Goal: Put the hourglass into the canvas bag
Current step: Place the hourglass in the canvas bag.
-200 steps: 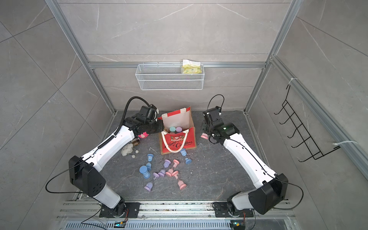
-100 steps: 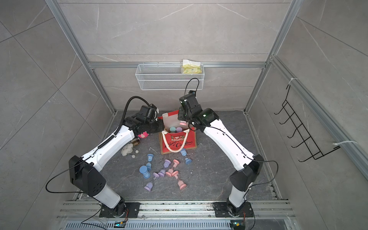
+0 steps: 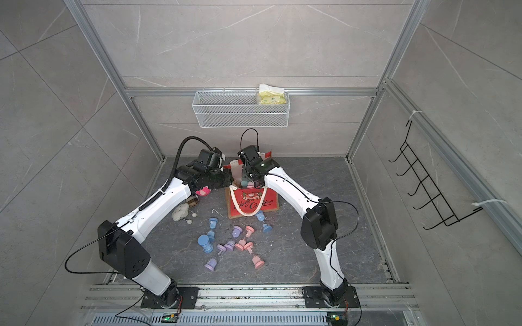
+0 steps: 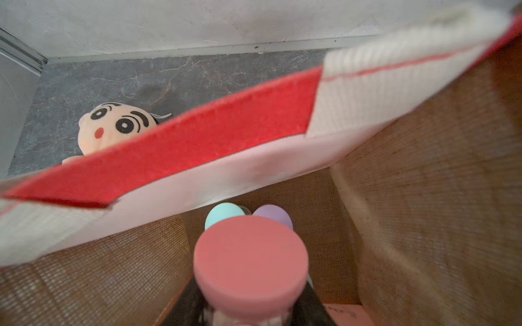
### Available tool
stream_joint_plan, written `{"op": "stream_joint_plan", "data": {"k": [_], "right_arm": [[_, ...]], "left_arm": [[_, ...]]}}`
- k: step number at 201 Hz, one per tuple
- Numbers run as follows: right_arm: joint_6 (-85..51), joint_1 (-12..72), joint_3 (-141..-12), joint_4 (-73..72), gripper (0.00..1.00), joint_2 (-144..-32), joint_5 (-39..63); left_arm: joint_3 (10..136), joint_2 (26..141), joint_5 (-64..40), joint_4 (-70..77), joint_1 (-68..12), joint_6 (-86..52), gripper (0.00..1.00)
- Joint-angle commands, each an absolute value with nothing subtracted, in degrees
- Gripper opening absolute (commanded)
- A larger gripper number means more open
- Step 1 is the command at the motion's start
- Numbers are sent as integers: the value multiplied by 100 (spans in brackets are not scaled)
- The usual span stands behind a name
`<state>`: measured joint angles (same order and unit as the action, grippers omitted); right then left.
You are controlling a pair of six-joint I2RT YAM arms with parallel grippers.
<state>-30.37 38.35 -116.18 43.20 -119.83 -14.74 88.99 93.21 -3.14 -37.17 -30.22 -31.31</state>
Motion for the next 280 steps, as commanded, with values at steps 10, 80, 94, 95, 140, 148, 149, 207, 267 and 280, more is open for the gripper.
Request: {"op": "stream_joint_plan", "data": {"k": [10,80,94,95,140,148,149,207,267,280], "right_arm": [[-3070,3869,-11601,4198,0,-12303,-1450],[-3337,3871,-11498,4216,6,-12696,-1459],[-3339,3858,-11514,4228,10,-12781,-1459],[-3339,3858,-11518,4228,11,-12784,-1459],[-3313,3832,-11897,4583,23,-13026,-1478],[-3305,3831,-11891,4584,25,-13007,-1468],[-3305,3827,-11891,4586,26,-13003,-1468],[-3340,3797,-11987,4665,45,-12992,-1409],[-3307,3800,-12175,4778,65,-12689,-1354],[-3288,3797,-12175,4798,69,-12551,-1329]], "left_arm": [[9132,9198,-492,-3283,-3050,-3218,0],[9091,9152,-407,-3295,-3050,-3194,0],[9047,9100,-334,-3294,-3050,-3208,0],[9040,9094,-334,-3286,-3050,-3213,0],[8931,9042,-231,-3235,-3049,-3260,0],[8932,9027,-196,-3234,-3050,-3281,0],[8931,9027,-195,-3230,-3050,-3280,0],[8895,8974,-144,-3198,-3050,-3298,0],[8938,8982,-107,-3252,-3050,-3235,0],[8940,8991,-108,-3261,-3050,-3234,0]]}}
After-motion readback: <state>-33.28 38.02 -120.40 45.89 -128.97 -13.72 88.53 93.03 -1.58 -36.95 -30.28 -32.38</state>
